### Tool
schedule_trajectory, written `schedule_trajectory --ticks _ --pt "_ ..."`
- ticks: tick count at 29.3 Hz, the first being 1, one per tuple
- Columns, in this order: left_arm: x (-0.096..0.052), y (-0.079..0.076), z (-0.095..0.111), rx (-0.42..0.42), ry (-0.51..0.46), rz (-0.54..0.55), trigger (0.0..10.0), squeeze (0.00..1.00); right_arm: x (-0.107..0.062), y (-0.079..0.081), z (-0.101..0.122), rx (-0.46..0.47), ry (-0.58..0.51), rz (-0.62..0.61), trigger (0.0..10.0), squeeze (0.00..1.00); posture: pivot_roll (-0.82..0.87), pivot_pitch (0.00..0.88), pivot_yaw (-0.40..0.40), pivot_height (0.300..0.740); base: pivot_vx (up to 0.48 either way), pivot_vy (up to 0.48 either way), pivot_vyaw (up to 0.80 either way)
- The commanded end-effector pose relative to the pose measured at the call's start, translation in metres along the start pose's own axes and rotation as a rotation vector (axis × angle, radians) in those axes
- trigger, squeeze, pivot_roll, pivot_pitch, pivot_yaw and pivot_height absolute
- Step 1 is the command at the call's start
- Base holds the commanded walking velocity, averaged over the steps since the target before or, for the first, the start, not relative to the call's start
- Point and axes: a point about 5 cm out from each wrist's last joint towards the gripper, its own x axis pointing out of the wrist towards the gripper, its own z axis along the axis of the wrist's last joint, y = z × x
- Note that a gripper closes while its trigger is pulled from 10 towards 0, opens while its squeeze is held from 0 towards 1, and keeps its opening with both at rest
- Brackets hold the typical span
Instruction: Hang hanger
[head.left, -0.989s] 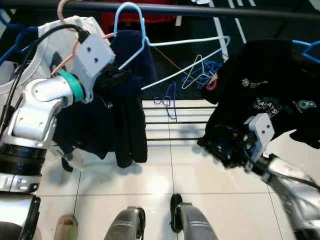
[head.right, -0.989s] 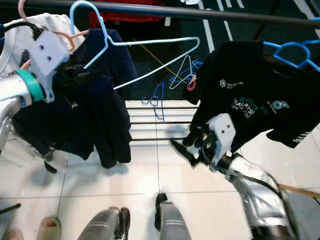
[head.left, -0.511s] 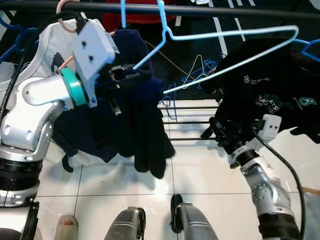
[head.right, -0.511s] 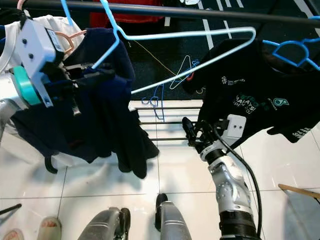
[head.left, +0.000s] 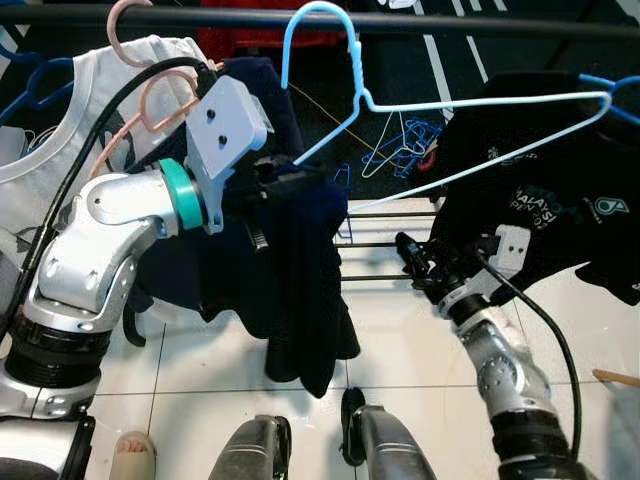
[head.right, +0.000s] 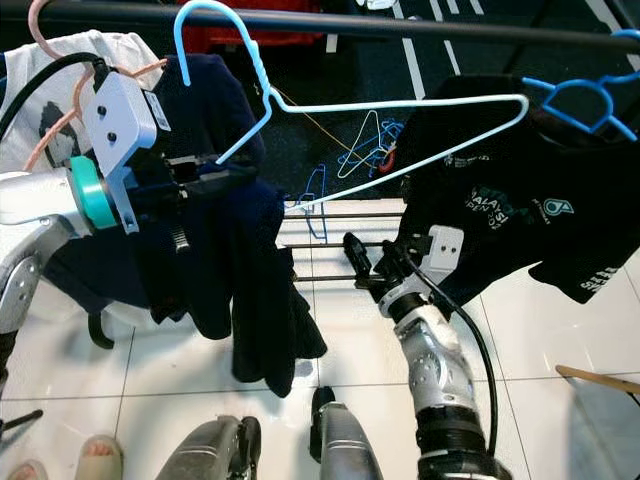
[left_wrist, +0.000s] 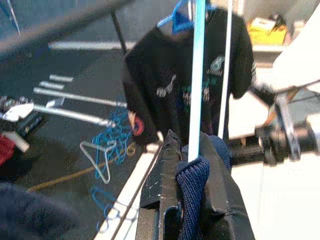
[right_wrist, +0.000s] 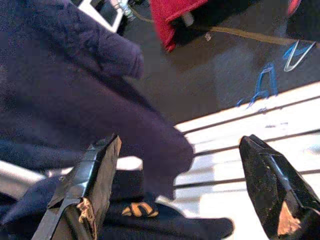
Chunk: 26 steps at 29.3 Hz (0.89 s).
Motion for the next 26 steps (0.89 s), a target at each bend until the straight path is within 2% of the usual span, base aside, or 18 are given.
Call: schedule_trajectory --ticks 1,4,7,9,11,20,22,24,25,26 --pt "-0.004 0.0 0.019 0.038 -0.069 -0.022 10.0 0.0 -0.008 -0.005 -0.009 0.081 0.017 0.009 10.0 0.0 -0.03 0.162 0.071 0.74 0.0 0.0 0.0" --pt "-0.007 -0.002 0.024 0.049 -0.086 -0.048 10.0 0.0 -0.008 0.0 -0.011 0.111 0.031 0.067 10.0 0.0 -0.02 0.16 0.07 0.74 0.0 0.0 0.0" --pt "-0.011 -0.009 0.034 0.062 -0.115 -0.126 10.0 0.0 -0.008 0.018 -0.02 0.131 0.105 0.24 10.0 0.0 -0.02 0.154 0.068 0.74 0.0 0.0 0.0" --pt "-0.012 -0.011 0.035 0.062 -0.117 -0.143 10.0 0.0 -0.007 0.021 -0.022 0.127 0.124 0.272 10.0 0.0 -0.02 0.154 0.068 0.74 0.0 0.0 0.0" --pt "-0.015 -0.018 0.036 0.07 -0.119 -0.207 10.0 0.0 -0.004 0.028 -0.02 0.153 0.142 0.35 10.0 0.0 -0.02 0.151 0.065 0.74 0.0 0.0 0.0" --pt "-0.016 -0.026 0.043 0.078 -0.146 -0.272 10.0 0.0 0.009 0.034 -0.003 0.293 0.118 0.434 10.0 0.0 -0.01 0.15 0.06 0.74 0.0 0.0 0.0" --pt "-0.016 -0.027 0.045 0.083 -0.153 -0.28 10.0 0.0 0.013 0.039 -0.002 0.366 0.127 0.469 10.0 0.0 -0.01 0.151 0.059 0.74 0.0 0.0 0.0" --pt "-0.016 -0.027 0.046 0.084 -0.155 -0.283 10.0 0.0 0.012 0.042 -0.006 0.37 0.165 0.492 10.0 0.0 -0.01 0.151 0.059 0.74 0.0 0.0 0.0" --pt "-0.016 -0.027 0.047 0.085 -0.156 -0.284 10.0 0.0 0.009 0.045 -0.014 0.336 0.222 0.521 10.0 0.0 -0.01 0.153 0.06 0.74 0.0 0.0 0.0" --pt "-0.016 -0.026 0.048 0.086 -0.158 -0.286 10.0 0.0 0.002 0.047 -0.025 0.256 0.307 0.559 10.0 0.0 -0.01 0.156 0.061 0.74 0.0 0.0 0.0"
